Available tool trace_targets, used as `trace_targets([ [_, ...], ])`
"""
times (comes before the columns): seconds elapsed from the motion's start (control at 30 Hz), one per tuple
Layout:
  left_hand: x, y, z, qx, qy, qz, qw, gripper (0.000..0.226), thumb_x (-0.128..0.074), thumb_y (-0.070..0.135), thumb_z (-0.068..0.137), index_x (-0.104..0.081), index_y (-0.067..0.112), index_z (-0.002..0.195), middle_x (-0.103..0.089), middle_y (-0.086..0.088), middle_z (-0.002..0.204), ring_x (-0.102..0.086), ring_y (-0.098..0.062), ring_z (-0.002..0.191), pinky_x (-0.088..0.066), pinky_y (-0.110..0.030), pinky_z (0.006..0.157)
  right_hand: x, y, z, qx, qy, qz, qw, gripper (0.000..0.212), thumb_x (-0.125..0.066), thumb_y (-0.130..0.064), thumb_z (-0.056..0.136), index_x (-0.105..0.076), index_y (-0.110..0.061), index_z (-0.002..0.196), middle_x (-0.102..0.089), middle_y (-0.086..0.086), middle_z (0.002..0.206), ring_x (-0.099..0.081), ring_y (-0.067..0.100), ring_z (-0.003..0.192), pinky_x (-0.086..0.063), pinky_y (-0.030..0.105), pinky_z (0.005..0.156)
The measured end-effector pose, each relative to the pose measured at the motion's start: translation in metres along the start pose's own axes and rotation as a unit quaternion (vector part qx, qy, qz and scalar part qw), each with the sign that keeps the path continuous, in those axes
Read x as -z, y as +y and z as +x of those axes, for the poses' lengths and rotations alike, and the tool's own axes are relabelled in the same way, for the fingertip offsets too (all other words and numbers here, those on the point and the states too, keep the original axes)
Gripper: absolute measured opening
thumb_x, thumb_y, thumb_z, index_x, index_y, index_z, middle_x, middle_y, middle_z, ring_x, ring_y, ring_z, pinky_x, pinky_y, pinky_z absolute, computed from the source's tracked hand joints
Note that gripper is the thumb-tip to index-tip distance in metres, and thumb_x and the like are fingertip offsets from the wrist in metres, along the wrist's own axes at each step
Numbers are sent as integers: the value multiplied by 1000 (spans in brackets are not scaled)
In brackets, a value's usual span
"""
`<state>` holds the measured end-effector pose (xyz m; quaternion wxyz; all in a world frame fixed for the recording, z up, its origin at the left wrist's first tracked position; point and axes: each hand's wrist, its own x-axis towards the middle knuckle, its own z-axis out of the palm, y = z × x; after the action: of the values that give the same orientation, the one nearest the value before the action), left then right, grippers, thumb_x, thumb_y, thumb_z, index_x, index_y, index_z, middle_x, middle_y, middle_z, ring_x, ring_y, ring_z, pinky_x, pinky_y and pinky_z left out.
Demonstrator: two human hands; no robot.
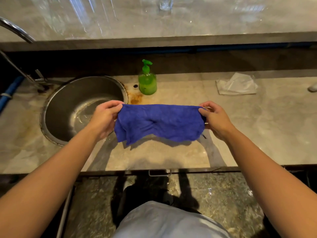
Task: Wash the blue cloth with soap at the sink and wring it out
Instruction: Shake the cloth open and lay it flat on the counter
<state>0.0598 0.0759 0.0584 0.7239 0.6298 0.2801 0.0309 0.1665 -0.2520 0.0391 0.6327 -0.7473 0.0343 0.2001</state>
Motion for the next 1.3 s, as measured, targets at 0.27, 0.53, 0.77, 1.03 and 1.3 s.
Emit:
trace_targets([
  [0.27,10,-45,28,8,136,426,894,21,-63,9,87,-66,16,107,-68,-6,112,-63,-26,101,-51,-39,94,-7,36,12,-4,160,-307,938,28,-55,-3,90,-64,-2,117,-70,17,113,-64,34,103,-40,27,78],
  [0.53,-52,-99,27,-201,-95,650,727,53,-40,31,101,-36,9,149,-29,-13,158,-31,-31,143,-33,-45,114,-132,57,0,186,-60,-478,856,55,-48,-34,98,-50,-1,142,-49,24,147,-43,43,136,-41,53,108],
  [0.77,-29,-134,34,-219,-113,700,670,69,-25,55,98,-19,17,156,-11,-9,164,-7,-27,151,-15,-47,121,-102,111,11,168,-59,-619,765,76,-26,-66,99,-17,-25,161,-12,8,170,-8,32,157,-5,57,123],
  [1.03,-36,-133,34,-170,-95,721,665,75,-12,66,94,-1,27,157,5,-2,165,7,-29,151,-4,-51,122,-70,99,26,127,-131,-618,765,78,-20,-72,97,4,-33,160,9,3,171,13,27,157,6,49,125],
  [1.3,-55,-102,39,-61,-173,727,662,82,-28,64,95,10,24,156,20,-6,163,18,-35,148,3,-51,121,-25,66,39,58,-67,-573,814,63,-54,-52,96,-37,-24,150,-29,5,162,-21,39,146,-26,53,113],
])
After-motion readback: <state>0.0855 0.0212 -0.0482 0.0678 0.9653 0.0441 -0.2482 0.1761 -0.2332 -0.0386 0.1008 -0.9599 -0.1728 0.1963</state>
